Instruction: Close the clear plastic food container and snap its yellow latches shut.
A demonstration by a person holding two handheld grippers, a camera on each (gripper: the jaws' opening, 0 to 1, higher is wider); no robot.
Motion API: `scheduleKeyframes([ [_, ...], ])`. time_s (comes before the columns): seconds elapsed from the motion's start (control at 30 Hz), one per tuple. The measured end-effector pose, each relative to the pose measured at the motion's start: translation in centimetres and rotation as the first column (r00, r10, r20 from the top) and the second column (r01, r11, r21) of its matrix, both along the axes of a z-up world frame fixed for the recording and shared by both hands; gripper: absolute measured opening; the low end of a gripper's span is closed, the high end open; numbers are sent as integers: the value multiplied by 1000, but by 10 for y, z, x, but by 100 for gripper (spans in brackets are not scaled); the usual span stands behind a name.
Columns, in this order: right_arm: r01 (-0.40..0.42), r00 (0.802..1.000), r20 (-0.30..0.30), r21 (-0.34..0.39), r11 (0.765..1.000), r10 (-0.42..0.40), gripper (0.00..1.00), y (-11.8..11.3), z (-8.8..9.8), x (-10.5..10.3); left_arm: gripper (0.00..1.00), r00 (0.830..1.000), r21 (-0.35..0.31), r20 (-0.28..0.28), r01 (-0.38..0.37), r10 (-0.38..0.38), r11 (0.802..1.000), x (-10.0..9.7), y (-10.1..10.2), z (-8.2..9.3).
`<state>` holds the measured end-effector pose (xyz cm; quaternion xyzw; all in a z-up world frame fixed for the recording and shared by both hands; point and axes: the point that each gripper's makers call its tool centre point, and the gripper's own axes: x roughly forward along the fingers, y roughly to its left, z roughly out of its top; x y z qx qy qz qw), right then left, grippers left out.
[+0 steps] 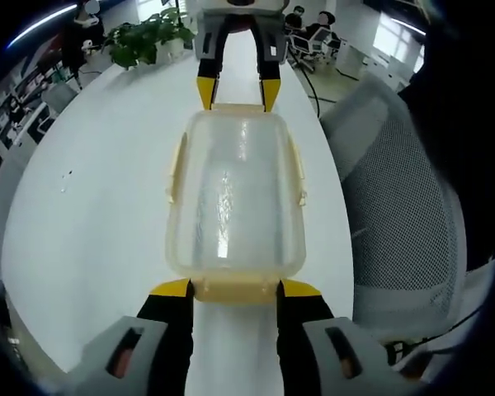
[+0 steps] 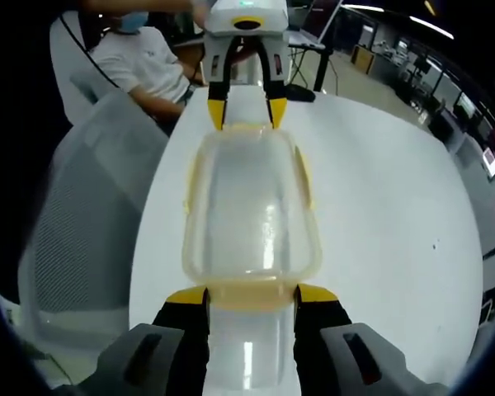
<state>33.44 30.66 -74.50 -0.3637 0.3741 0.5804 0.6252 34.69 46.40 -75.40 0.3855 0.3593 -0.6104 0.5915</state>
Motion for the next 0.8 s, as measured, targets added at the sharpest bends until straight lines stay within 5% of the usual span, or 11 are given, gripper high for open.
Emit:
scheduleKeyframes([
  [0.8, 10, 1000, -7, -2, 1000, -10, 39, -47, -5, -4, 38, 1000, 10, -8, 10, -9, 1000, -4, -47, -2],
])
